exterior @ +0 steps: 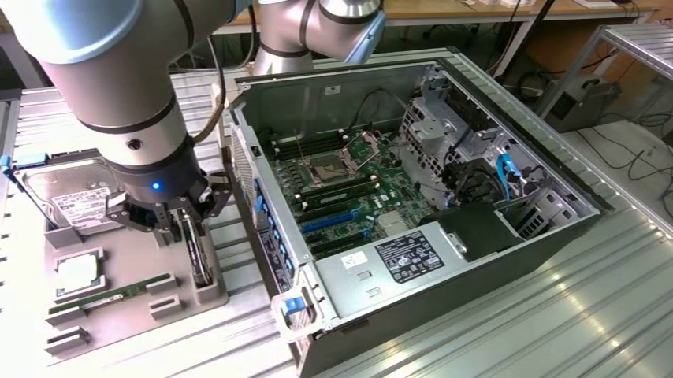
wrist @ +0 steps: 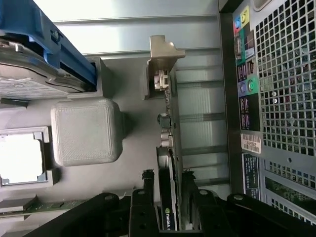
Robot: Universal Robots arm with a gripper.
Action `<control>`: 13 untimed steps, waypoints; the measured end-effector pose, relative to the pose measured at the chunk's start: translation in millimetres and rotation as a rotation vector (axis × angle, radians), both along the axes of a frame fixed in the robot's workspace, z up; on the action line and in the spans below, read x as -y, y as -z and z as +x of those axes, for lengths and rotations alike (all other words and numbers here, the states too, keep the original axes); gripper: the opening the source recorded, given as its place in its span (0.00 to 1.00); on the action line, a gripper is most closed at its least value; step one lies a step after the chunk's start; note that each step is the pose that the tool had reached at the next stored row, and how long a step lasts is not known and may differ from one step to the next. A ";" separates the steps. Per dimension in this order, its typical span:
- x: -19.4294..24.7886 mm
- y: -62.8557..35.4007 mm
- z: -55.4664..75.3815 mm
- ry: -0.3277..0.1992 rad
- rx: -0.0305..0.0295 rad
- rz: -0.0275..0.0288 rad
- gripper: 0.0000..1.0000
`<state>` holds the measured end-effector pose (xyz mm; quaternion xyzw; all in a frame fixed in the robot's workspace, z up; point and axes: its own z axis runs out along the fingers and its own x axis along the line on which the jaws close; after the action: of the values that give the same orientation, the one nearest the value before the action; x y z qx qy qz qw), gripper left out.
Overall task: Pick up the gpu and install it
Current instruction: 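Pick up the gpu and move the gpu toward the slot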
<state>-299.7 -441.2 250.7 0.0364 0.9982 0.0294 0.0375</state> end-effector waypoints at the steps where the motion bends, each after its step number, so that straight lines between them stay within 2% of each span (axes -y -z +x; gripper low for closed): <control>1: 0.0 6.7 0.0 0.000 -0.0002 0.0047 0.36; 2: 0.0 7.2 0.1 0.000 0.0000 0.0048 0.27; 3: 0.0 7.3 0.9 -0.041 -0.0128 0.0048 0.27; 4: 0.0 5.8 4.8 -0.081 -0.0411 0.0067 0.26; 5: 0.0 -11.1 7.6 -0.085 -0.0622 0.0140 0.26; 6: 0.0 -21.5 8.0 -0.085 -0.0680 0.0148 0.26; 7: 0.1 -27.9 8.3 -0.086 -0.0705 0.0149 0.26; 13: 2.0 -57.7 10.7 -0.086 -0.0797 0.0157 0.26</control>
<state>-289.0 -443.2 308.3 -0.0051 0.9993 0.0373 -0.0038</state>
